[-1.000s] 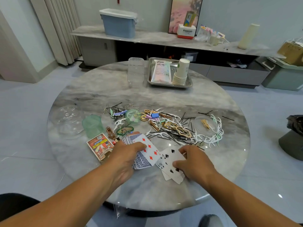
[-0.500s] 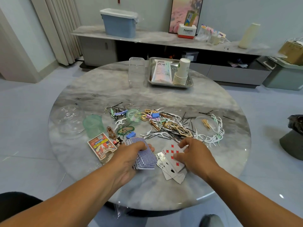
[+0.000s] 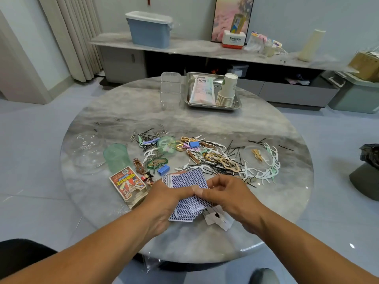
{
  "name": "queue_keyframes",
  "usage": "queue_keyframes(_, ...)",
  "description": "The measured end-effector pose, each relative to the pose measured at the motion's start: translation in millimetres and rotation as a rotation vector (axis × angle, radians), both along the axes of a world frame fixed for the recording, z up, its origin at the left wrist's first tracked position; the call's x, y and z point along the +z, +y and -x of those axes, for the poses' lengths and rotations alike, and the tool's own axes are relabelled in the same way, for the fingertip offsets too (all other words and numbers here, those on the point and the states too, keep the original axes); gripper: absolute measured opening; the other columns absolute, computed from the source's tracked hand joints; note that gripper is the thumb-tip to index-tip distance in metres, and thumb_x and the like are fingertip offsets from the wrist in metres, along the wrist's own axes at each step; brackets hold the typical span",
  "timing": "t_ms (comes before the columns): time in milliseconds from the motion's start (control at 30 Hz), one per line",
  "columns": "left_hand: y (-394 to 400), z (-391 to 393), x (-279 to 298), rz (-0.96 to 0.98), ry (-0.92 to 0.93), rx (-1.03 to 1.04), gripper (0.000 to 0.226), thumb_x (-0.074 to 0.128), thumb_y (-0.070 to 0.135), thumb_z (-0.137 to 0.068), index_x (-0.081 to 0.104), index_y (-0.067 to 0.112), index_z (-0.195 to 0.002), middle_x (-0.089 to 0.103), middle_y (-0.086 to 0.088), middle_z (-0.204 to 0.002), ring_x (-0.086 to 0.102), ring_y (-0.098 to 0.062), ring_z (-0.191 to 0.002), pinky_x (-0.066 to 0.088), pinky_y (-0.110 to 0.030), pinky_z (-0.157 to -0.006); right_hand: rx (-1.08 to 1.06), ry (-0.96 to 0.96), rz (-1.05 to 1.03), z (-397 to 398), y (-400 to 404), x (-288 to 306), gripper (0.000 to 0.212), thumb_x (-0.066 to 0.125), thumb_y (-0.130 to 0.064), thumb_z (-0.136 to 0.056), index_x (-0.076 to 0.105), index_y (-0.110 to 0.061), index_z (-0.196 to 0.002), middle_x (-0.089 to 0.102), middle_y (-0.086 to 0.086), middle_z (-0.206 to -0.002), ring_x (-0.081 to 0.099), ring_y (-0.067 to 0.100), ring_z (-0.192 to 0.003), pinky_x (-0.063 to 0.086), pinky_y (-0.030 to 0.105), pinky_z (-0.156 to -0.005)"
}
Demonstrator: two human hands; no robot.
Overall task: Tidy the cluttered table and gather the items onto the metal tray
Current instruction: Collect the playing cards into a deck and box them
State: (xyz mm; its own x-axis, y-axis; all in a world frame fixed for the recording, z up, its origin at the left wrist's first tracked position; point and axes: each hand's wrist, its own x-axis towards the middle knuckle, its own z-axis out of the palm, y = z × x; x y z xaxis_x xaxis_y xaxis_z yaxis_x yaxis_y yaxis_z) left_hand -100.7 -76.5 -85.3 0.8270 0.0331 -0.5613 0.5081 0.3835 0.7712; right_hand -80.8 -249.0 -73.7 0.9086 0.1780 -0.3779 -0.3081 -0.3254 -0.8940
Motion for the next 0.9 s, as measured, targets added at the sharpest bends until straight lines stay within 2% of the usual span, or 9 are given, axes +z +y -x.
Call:
queue_keyframes(100,0.1,-0.1,3.1,0.096,0.033,-0.011,0.032,0.078,0.009,-0.083,0.068,0.0,-0.113,0.075,-0.023,-0.1,0.074,-0.039,-0.089,0.06,-0.046,-0.073,-0.021,0.077,-0.072,1.2,-0.4,7.0,0.029,0.083,-0.011,-0.082,0.069,0.005,-0.102,0.075,0.003,-0.076,0.066,0.004,-0.056,0.045,0.013,-0.046)
queue_keyframes(233,2.1,-2.4,3.5,0.143,0.036,-0.031,0.031,0.056,-0.011,-0.091,0.061,-0.002,-0.121,0.073,-0.027,-0.106,0.072,-0.042,-0.097,0.061,-0.049,-0.077,-0.036,0.127,0.002,-1.0,-3.5,7.2,0.03,0.084,-0.021,-0.083,0.071,-0.002,-0.101,0.075,0.0,-0.075,0.062,0.002,-0.052,0.043,0.014,-0.044)
queue_keyframes(333,1.2,-3.7,0.7,0.108,-0.025,-0.006,0.047,0.06,-0.019,-0.086,0.063,0.009,-0.123,0.073,-0.024,-0.11,0.072,-0.043,-0.098,0.061,-0.053,-0.077,-0.023,0.142,0.021,-0.8,-5.1,3.2,0.035,0.085,-0.029,-0.081,0.071,-0.003,-0.101,0.075,-0.001,-0.075,0.06,0.003,-0.052,0.04,0.017,-0.045)
queue_keyframes(467,2.7,-6.5,-2.9,0.076,-0.063,0.032,0.056,0.072,-0.017,-0.076,0.065,0.016,-0.121,0.077,-0.014,-0.101,0.075,-0.037,-0.088,0.062,-0.048,-0.07,-0.027,0.151,0.018,-3.0,-7.8,2.4,0.036,0.081,-0.03,-0.085,0.07,-0.001,-0.104,0.076,0.001,-0.077,0.059,0.005,-0.055,0.038,0.023,-0.051)
queue_keyframes(567,2.1,-6.6,-4.3,0.082,-0.049,0.055,0.053,0.076,-0.011,-0.076,0.066,0.016,-0.12,0.077,-0.014,-0.1,0.076,-0.036,-0.087,0.061,-0.047,-0.066,-0.034,0.162,0.006,-3.2,-6.8,2.2,0.023,0.075,-0.026,-0.092,0.069,-0.006,-0.099,0.075,-0.001,-0.074,0.062,0.005,-0.054,0.043,0.021,-0.05)
queue_keyframes(667,4.8,-8.0,-6.6,0.046,0.019,0.1,0.04,0.078,-0.004,-0.08,0.068,0.008,-0.117,0.076,-0.02,-0.098,0.075,-0.036,-0.076,0.061,-0.048,-0.055,-0.127,0.09,0.022,-7.4,-7.2,3.7,0.011,0.065,-0.026,-0.099,0.062,-0.016,-0.1,0.077,0.004,-0.086,0.071,0.011,-0.062,0.049,0.024,-0.051)
queue_keyframes(767,10.6,-10.8,-9.5,-0.013,0.074,0.162,0.034,0.076,-0.005,-0.082,0.069,0.003,-0.115,0.075,-0.022,-0.098,0.074,-0.039,-0.081,0.061,-0.056,-0.067,-0.123,-0.299,0.415,-10.1,-13.2,3.7,0.012,0.057,-0.032,-0.1,0.053,-0.028,-0.089,0.066,-0.003,-0.085,0.067,0.017,-0.07,0.052,0.033,-0.05)
queue_keyframes(833,13.4,-11.5,-10.4,-0.042,0.094,0.186,0.033,0.078,-0.005,-0.081,0.069,0.002,-0.112,0.076,-0.021,-0.095,0.075,-0.038,-0.077,0.061,-0.056,-0.067,0.042,-0.545,0.804,-7.2,-17.2,-2.6,0.019,0.053,-0.033,-0.097,0.041,-0.027,-0.082,0.057,-0.006,-0.077,0.056,0.014,-0.064,0.045,0.035,-0.053)
queue_keyframes(900,13.6,-11.0,-10.7,-0.032,0.095,0.183,0.035,0.079,-0.005,-0.08,0.068,0.003,-0.113,0.076,-0.021,-0.095,0.075,-0.038,-0.075,0.061,-0.055,-0.06,0.272,-0.62,1.03,0.1,-15.1,-13.1,0.024,0.052,-0.033,-0.096,0.032,-0.028,-0.085,0.054,-0.008,-0.087,0.055,0.019,-0.073,0.041,0.035,-0.059)
